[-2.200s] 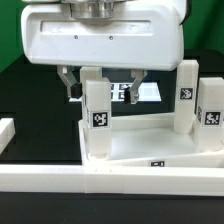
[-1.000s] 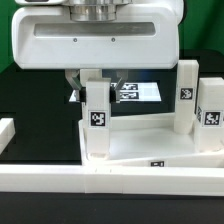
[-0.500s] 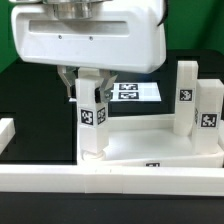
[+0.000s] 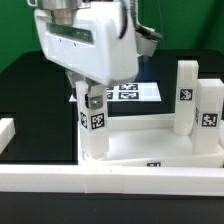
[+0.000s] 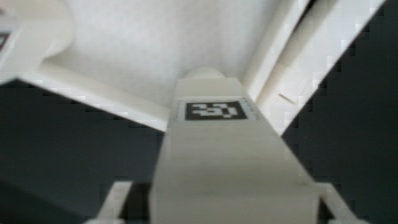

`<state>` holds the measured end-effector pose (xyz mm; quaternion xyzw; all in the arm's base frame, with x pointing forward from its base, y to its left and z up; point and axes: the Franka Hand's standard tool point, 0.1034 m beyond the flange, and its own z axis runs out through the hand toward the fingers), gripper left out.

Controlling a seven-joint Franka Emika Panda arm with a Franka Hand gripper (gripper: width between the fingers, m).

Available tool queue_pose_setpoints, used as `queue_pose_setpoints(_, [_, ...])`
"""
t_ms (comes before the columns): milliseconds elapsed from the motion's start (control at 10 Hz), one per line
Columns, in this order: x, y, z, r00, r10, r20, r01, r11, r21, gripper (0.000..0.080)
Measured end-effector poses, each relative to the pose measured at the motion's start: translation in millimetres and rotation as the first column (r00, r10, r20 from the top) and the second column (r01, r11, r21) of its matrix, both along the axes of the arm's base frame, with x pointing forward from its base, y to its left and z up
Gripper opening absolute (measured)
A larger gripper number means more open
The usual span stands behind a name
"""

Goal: Assemble desk

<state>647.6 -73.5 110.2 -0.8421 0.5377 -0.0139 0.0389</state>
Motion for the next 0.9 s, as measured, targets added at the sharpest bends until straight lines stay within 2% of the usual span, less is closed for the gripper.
queue_pose_setpoints(300, [-0.1, 2.1, -0.4, 0.986, -0.168, -0.010, 0.168, 0.986, 0.013, 0.0290])
queue_pose_setpoints(500, [-0.1, 1.8, -0.4, 0.992, -0.123, -0.007, 0.124, 0.992, 0.010, 0.0291])
queue_pose_setpoints(600, [-0.2, 1.8, -0.5, 0.994, -0.105, -0.007, 0.105, 0.994, 0.009, 0.0509])
queue_pose_setpoints(700, [-0.2, 1.9, -0.4, 0.998, -0.068, -0.005, 0.068, 0.998, 0.006, 0.0509])
queue_pose_setpoints(800, [-0.1, 2.3, -0.5, 0.999, 0.043, 0.001, -0.043, 0.999, -0.003, 0.0624])
queue_pose_setpoints(900, [-0.3, 3.9, -0.9, 0.990, 0.142, 0.004, -0.142, 0.990, -0.013, 0.0642])
